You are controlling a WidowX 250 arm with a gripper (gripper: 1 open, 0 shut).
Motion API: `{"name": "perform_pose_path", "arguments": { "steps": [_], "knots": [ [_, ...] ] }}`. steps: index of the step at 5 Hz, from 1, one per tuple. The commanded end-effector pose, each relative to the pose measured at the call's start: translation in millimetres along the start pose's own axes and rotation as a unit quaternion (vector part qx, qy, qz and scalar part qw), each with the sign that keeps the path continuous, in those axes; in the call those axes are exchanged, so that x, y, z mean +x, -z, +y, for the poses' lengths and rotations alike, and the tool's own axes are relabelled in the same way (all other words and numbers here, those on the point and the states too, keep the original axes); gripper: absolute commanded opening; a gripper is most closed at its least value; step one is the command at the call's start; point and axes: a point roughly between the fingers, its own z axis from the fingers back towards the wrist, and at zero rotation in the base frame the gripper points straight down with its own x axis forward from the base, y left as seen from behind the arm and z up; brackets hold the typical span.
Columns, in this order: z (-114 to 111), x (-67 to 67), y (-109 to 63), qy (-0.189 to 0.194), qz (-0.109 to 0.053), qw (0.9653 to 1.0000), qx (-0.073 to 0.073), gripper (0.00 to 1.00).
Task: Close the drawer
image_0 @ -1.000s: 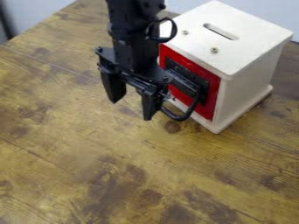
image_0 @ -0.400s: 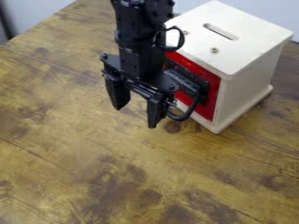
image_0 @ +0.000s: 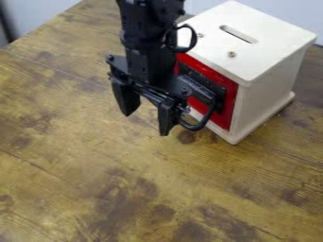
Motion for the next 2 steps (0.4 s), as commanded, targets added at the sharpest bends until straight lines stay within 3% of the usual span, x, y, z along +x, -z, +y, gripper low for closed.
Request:
{"name": "perform_pose_path", "arguments": {
  "steps": [1, 2],
  "knots": [
    [3.5, 6.3, -25.6, -0.006, -0.032, 0.9995, -0.003, 1.0],
    [6.8, 6.8, -24.5, -0.01, -0.031, 0.9995, -0.002, 1.0]
  ]
}}
